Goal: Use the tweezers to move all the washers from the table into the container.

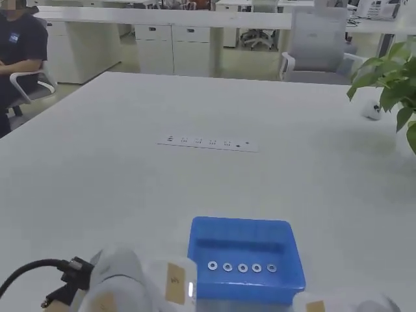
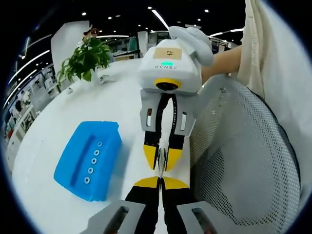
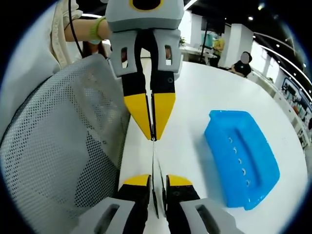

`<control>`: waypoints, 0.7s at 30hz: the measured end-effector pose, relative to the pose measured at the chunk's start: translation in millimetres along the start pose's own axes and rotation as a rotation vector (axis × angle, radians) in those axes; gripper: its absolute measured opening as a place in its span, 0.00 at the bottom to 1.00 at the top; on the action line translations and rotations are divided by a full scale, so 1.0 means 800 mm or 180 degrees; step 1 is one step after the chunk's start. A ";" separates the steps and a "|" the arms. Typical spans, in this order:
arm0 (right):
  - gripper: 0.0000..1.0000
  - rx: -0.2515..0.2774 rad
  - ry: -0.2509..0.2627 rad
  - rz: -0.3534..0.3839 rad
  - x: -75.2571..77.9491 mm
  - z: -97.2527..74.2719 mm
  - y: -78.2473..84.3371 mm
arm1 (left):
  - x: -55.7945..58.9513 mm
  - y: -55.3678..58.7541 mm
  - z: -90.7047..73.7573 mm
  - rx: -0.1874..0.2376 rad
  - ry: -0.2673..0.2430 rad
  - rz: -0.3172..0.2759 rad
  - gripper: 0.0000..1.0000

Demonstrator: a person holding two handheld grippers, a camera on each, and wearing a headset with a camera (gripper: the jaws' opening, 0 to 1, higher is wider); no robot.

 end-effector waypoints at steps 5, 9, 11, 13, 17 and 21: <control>0.32 0.0026 0.0143 0.0087 0.004 -0.001 0.006 | -0.005 0.013 0.004 -0.0132 0.0048 -0.0007 0.00; 0.41 0.0155 0.0267 0.0243 0.004 -0.020 0.007 | -0.011 0.027 0.011 -0.0243 0.0080 -0.0017 0.00; 0.41 0.0174 0.0350 0.0287 0.004 -0.032 0.012 | -0.011 0.034 0.014 -0.0345 0.0083 0.0034 0.00; 0.41 0.0186 0.0431 0.0356 0.003 -0.045 0.017 | -0.012 0.039 0.018 -0.0398 0.0106 0.0041 0.00; 0.42 0.0242 0.0587 0.0481 0.000 -0.066 0.024 | -0.014 0.049 0.025 -0.0502 0.0144 0.0086 0.00; 0.43 0.0296 0.0698 0.0547 -0.004 -0.082 0.026 | -0.016 0.050 0.028 -0.0544 0.0162 0.0137 0.00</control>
Point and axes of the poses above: the centre of the closed fingertips' face, and the gripper's own axes: z roughly forward along the fingers, x roughly to its right, y roughly out of its underside, the point moved 4 cm from there along -z, roughly backward along the fingers, and after that the axes turned 4 degrees about -z, right-handed, at the moved point
